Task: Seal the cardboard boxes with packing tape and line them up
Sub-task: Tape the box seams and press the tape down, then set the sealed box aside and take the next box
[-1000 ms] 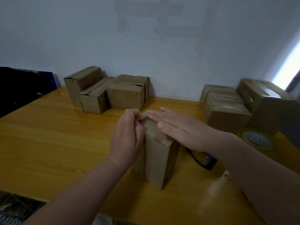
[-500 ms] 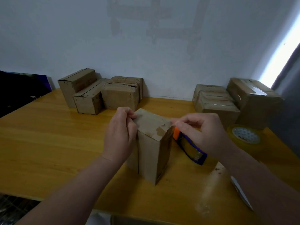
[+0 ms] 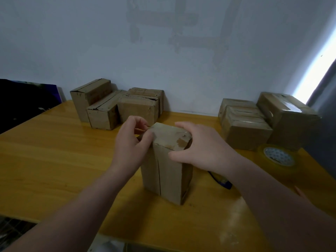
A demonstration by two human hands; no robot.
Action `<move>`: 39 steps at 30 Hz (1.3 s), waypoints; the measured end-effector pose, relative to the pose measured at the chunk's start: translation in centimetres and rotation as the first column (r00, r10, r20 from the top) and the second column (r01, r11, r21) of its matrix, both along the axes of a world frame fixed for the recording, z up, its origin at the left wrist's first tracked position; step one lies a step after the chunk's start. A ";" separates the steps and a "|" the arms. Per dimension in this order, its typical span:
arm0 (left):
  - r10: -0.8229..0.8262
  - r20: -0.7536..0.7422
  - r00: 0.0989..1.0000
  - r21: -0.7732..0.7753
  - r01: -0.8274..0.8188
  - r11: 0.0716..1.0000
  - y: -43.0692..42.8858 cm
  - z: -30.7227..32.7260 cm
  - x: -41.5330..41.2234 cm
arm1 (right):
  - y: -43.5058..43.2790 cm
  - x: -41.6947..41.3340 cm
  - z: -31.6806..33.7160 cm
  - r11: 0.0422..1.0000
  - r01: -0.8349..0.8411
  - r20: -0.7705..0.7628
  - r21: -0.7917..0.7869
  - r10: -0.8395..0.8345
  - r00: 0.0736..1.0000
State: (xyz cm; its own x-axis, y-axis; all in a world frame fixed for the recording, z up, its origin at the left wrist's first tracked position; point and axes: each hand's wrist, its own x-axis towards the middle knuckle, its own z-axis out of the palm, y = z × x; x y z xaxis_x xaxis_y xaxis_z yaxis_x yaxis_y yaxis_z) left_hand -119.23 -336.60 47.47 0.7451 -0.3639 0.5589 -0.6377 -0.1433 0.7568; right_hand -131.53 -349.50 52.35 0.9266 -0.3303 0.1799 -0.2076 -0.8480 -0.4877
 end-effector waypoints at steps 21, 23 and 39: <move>-0.007 0.013 1.000 0.396 0.001 0.918 -6.5 2.5 8.5 | -9.4 8.5 -1.1 0.809 0.267 0.137 -0.523 -0.230 0.964; 0.021 0.108 0.994 0.489 -0.071 0.869 -7.7 2.0 10.2 | -10.9 10.1 -1.8 0.785 0.257 0.086 -0.564 -0.253 0.964; -0.055 0.390 0.919 0.698 -0.256 0.669 -14.3 -3.1 20.6 | -19.3 21.0 -8.3 0.791 0.216 -0.155 -0.572 -0.363 0.919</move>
